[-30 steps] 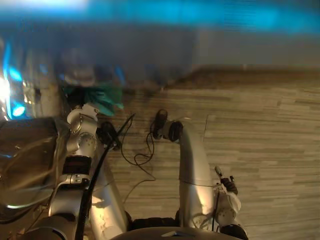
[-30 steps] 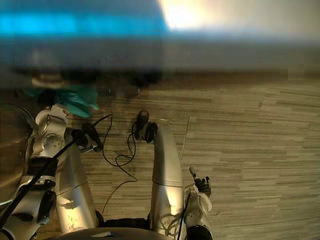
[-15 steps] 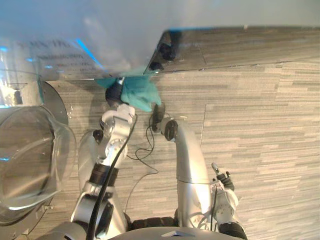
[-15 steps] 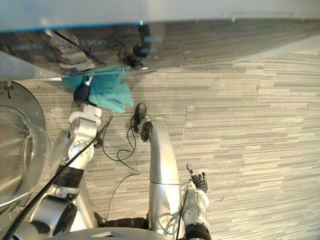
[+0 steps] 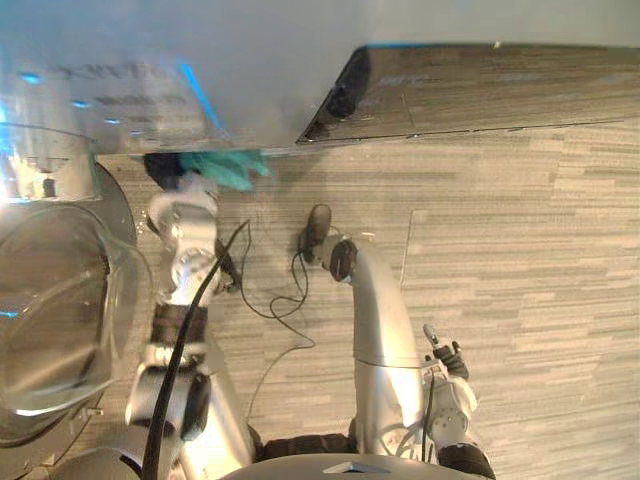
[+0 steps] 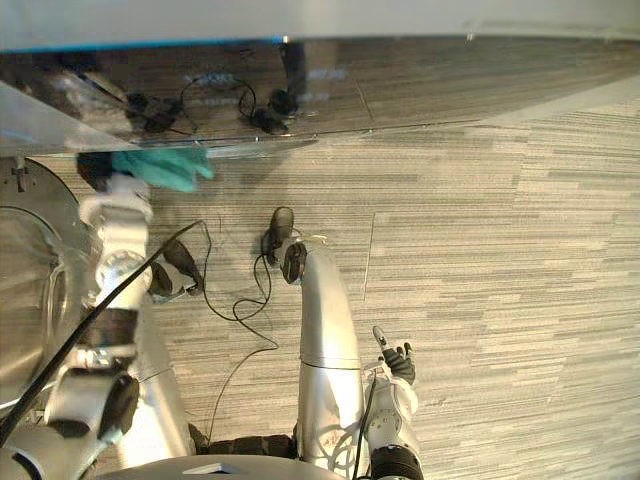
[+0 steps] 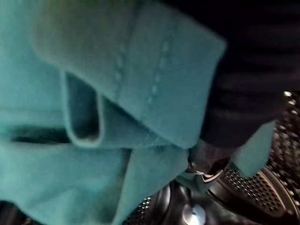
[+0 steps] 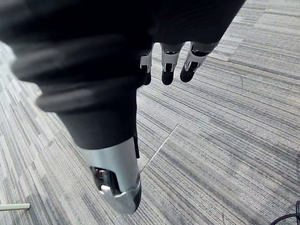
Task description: Pick up the laundry basket with both hands and put the clothes into the washing machine.
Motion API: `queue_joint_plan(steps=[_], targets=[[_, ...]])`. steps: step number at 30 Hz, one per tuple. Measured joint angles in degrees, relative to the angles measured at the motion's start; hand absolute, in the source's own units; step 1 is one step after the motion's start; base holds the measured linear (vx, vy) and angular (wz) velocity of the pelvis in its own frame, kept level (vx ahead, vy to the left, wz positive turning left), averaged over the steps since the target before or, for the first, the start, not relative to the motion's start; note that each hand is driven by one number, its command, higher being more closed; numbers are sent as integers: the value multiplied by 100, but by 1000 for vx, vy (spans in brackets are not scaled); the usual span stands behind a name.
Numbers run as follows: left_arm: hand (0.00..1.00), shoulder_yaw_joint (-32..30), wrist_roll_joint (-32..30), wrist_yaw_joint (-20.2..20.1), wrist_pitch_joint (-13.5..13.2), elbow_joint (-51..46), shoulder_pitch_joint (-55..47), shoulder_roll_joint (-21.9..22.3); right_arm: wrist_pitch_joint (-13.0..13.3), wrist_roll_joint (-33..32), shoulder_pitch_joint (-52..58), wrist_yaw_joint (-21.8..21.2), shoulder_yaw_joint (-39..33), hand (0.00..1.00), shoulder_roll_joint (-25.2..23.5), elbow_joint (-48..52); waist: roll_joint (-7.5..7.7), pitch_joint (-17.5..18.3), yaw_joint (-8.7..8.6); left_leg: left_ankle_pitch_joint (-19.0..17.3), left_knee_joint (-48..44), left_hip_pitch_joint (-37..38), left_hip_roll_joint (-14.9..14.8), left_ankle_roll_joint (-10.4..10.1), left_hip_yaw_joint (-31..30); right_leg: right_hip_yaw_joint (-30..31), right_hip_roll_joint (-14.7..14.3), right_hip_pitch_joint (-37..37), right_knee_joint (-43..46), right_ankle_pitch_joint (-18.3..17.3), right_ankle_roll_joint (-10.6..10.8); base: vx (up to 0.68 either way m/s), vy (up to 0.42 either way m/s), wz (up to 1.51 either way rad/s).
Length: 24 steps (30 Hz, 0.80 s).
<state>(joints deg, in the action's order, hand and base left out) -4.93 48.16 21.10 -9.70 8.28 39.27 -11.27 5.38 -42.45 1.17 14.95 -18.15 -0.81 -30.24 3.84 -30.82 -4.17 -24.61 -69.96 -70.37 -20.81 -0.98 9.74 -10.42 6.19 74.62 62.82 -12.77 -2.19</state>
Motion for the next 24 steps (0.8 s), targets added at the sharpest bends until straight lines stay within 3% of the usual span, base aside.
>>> queue_joint_plan(steps=[4,9,14,16,17,19,20,21,23,24], targets=[[100,204,1,-25,18,460,1050,-762,-10,0,-13,-1,-2,0,23,-20,2,1,-55,38,-5,-266,-54,7,11,-7,-59,222,-116,148,-52,-40,19,-13],[100,504,41,-78,118,1349,2040,-1350,-12,-2,-38,-149,8,0,33,-113,15,9,-104,51,79,-276,-110,54,138,46,-110,264,-316,258,30,-69,33,-13],[100,836,91,-154,496,2260,3223,-2030,-17,-7,-131,-186,-12,0,34,-551,142,85,-117,104,291,-279,-145,55,291,61,-133,315,-566,285,15,-85,18,-9],[100,1066,-239,-167,584,2302,3680,-2333,-15,-23,-161,-187,-16,0,33,-665,176,107,-121,115,307,-289,-153,54,302,50,-125,328,-581,285,15,-61,9,-4],[0,1189,-525,-203,607,2302,4008,-2522,-14,-51,-161,-190,-23,0,32,-681,178,109,-123,118,307,-295,-156,53,302,46,-125,332,-580,285,15,-68,11,-2],[0,1188,-1370,-138,490,2302,4066,-2626,5,-60,-163,-232,-14,0,-28,-677,255,162,-187,130,306,-330,-158,45,302,45,-124,381,-570,285,15,-53,6,-1],[0,1382,-2077,20,633,2371,4087,-2734,63,-73,-153,-278,-15,0,-48,-694,270,171,-206,137,308,-339,-166,38,301,36,-125,392,-570,284,14,-42,3,0],[0,1486,-2368,91,714,2391,4102,-2773,75,-90,-150,-319,-16,0,-39,-714,270,171,-202,138,308,-340,-166,36,303,37,-125,398,-567,284,13,-66,3,1],[0,1717,-4131,368,1049,2449,4109,-2815,122,-111,-150,-478,-15,0,-27,-724,276,176,-178,144,308,-345,-169,25,313,44,-125,417,-563,282,10,-62,6,-1],[0,1779,-4337,369,1078,2490,4131,-2824,126,-117,-150,-500,-15,0,-24,-723,276,176,-172,144,308,-342,-169,24,319,48,-125,420,-563,282,10,-55,10,-2]])
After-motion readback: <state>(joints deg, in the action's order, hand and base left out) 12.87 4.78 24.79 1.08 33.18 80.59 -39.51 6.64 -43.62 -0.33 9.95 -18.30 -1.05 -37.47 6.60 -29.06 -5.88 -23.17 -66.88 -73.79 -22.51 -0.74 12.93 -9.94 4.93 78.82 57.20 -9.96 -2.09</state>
